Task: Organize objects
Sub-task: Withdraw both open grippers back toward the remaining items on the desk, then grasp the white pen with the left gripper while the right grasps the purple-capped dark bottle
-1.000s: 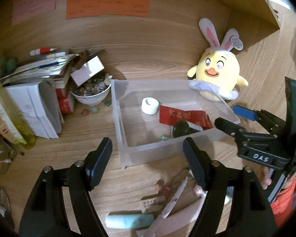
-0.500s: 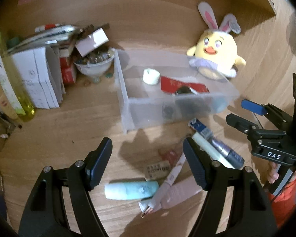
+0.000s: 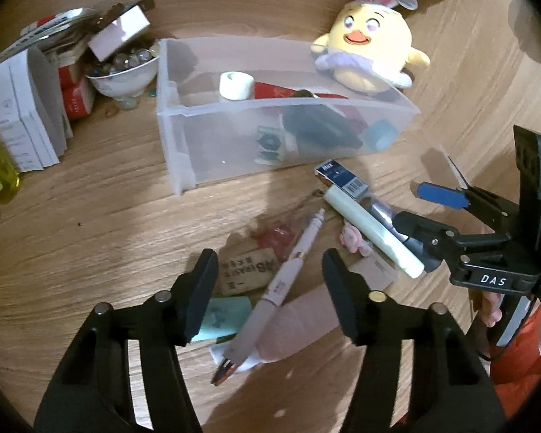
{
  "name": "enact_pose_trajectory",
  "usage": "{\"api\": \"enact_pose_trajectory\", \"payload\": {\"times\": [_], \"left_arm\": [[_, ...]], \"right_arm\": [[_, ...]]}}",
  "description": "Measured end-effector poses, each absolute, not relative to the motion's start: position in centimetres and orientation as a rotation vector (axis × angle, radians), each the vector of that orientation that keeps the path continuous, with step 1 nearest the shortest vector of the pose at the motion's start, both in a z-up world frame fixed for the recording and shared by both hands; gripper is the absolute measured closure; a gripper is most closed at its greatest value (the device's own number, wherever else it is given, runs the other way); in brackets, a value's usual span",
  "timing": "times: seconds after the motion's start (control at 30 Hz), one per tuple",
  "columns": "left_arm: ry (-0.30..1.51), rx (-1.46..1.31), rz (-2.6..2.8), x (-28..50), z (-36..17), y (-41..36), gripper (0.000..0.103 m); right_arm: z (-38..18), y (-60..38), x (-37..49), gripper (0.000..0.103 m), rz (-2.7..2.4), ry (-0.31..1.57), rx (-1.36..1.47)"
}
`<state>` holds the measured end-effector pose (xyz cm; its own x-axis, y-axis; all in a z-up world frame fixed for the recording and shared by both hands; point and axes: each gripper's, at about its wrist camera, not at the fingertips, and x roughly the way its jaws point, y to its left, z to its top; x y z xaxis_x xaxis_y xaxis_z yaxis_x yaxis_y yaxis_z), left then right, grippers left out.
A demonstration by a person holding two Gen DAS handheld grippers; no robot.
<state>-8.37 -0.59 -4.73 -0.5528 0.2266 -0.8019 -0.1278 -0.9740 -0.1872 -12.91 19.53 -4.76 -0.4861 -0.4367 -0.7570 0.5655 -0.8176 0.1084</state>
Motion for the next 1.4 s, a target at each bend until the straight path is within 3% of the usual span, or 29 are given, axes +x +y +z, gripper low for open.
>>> {"api": "enact_pose_trajectory", "payload": {"times": [0.3, 0.57, 0.73, 0.93, 1.4], "left_arm": [[-0.003, -1.359, 2.596, -8.3, -5.0, 1.2, 0.062], [0.142, -1.345, 2.609, -8.7, -5.3, 2.8, 0.071], [0.257, -1.338, 2.628, -7.9, -5.5, 3.3, 0.082], [0.289, -1.32, 2.636, -7.3, -5.3, 3.5, 0.093], [0.165, -1.222, 2.692, -6.4, -2.6, 2.6, 0.093]], "right_arm": [[-5.2, 18.4, -12.2, 0.056, -2.233, 0.261, 1.114], [-5.7, 18.6, -11.9, 0.066, -2.237, 0.245, 1.13], [-5.7, 18.8, -11.8, 0.079, -2.264, 0.244, 1.122], [-5.6, 19.1, -11.8, 0.08, -2.276, 0.214, 1.113], [-3.2, 19.9, -11.7, 0.08, -2.323, 0.157, 1.031]]}}
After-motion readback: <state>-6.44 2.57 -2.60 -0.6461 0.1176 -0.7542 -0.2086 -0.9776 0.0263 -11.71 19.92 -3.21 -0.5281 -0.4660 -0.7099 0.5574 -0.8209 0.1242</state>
